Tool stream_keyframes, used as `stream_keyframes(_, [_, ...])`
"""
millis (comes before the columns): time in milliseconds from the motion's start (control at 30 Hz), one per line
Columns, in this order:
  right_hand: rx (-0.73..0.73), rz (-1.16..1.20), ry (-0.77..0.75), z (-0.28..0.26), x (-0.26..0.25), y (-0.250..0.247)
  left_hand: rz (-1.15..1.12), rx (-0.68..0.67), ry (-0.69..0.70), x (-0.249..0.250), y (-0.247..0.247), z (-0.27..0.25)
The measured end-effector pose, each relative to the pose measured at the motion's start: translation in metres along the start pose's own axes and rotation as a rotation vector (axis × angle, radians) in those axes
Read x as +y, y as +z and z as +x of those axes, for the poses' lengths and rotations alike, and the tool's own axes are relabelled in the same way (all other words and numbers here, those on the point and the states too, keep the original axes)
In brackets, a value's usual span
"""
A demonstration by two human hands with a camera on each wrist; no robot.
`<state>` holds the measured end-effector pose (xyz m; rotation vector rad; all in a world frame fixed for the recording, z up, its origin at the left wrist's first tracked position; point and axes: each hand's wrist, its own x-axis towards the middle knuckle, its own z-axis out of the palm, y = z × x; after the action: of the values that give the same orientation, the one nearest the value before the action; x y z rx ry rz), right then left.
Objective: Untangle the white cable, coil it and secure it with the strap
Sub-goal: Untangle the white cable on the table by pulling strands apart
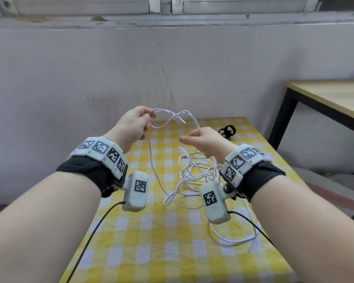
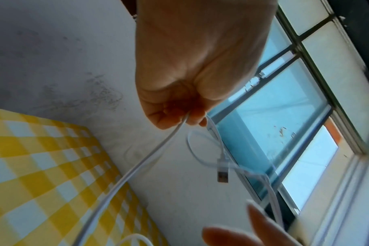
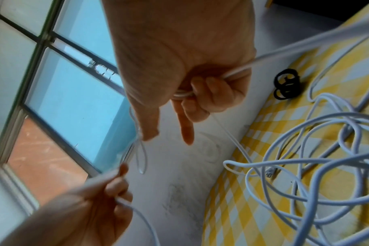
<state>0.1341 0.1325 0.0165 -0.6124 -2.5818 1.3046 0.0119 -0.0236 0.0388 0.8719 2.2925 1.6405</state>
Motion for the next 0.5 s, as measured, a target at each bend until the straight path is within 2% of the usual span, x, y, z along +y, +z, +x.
stream_keyframes(167, [0.15,0.298,0.098,0.002,0.007,-0.01,-0.217,0.288,-0.23,-0.016,-0.026,0.01])
stream_keyframes(267, [0.206,0.364,0.124,0.006,0.012,-0.009,-0.223,0.393,-0.383,-0.03,-0.039,0.008])
stream_keyframes(400, [0.161,0.448,0.107,0.007,0.01,-0.002,-0.048,0.311,-0.517,-0.034,-0.034,0.002])
stream_keyframes(500, [0.084,0.556,0.097,0.004,0.002,0.003,0.192,0.203,-0.454,-0.025,-0.023,-0.002])
